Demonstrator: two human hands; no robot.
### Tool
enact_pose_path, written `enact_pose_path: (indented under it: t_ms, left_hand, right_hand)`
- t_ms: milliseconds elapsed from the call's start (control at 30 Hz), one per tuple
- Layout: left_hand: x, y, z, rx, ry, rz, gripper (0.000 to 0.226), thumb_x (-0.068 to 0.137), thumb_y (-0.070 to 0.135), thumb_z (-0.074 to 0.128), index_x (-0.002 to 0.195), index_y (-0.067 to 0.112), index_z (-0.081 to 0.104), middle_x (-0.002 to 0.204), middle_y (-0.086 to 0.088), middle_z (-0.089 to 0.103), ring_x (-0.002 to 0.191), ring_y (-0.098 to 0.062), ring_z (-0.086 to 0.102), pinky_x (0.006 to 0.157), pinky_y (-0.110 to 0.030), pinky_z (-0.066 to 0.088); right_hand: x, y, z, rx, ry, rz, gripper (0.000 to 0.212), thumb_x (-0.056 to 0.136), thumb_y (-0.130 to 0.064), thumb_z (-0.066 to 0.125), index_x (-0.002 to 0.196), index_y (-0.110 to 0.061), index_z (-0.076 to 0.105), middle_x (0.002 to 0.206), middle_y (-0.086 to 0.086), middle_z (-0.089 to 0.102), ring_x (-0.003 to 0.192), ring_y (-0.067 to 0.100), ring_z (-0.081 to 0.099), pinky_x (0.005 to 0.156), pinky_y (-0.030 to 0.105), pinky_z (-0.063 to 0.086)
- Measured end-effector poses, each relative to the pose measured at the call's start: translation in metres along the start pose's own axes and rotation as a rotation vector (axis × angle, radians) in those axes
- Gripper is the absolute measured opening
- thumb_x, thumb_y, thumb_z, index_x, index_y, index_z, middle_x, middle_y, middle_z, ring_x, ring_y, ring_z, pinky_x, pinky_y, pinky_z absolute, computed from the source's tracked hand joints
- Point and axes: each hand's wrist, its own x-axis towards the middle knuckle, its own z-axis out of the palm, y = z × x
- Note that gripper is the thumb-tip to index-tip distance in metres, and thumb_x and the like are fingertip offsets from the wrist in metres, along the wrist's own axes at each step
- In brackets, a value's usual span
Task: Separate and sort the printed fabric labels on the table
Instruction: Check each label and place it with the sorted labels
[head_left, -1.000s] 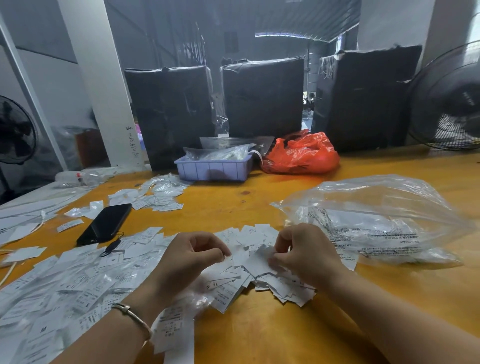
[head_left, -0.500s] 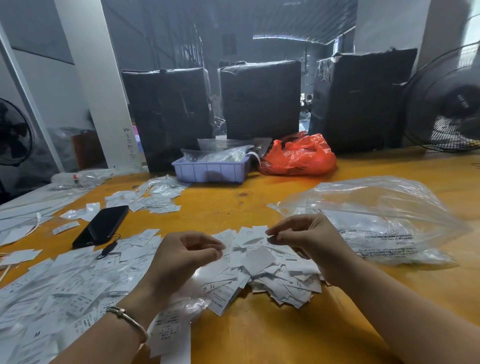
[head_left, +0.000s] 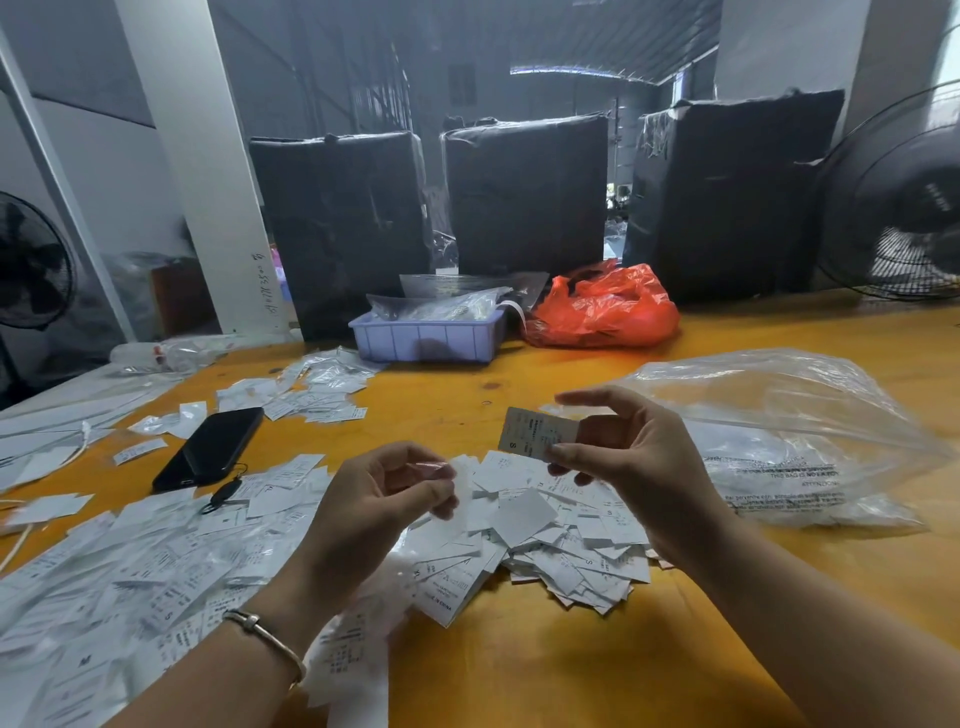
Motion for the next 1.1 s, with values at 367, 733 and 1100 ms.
enact_pose_path:
  t_ms: [367, 733, 1100]
  left_hand:
    - [-0.002, 0.003, 0.006, -0.041, -0.14, -0.009, 0.045, 0.066, 0.023, 0.08, 0.108, 0.014, 0.066, 0.08, -0.011, 0.074, 0.071, -0.019, 0.069, 0.07, -0.023, 0.057]
    - [-0.005, 0.009, 0.008, 0.049, -0.029, 0.096, 0.038, 0.063, 0.027, 0.08, 0.097, 0.014, 0.07, 0.077, -0.005, 0.072, 0.074, -0.021, 0.069, 0.074, -0.029, 0.058]
    - [-0.006, 0.011, 0.007, -0.07, -0.104, 0.115, 0.036, 0.066, 0.021, 0.078, 0.099, 0.01, 0.069, 0.078, -0.006, 0.073, 0.072, -0.015, 0.07, 0.068, -0.019, 0.055]
  right_hand:
    - [-0.003, 0.001, 0.003, -0.025, -0.042, -0.065, 0.059, 0.074, -0.001, 0.076, 0.125, -0.022, 0.055, 0.077, 0.004, 0.074, 0.066, 0.019, 0.069, 0.058, 0.019, 0.05]
    - [-0.005, -0.001, 0.009, -0.323, -0.044, -0.17, 0.03, 0.083, 0.007, 0.06, 0.094, -0.016, 0.075, 0.073, -0.003, 0.071, 0.055, 0.008, 0.062, 0.05, 0.014, 0.043]
    - [-0.012, 0.007, 0.028, -0.291, -0.309, -0.037, 0.008, 0.079, -0.014, 0.076, 0.077, -0.006, 0.075, 0.065, 0.005, 0.069, 0.059, 0.015, 0.059, 0.058, 0.032, 0.048]
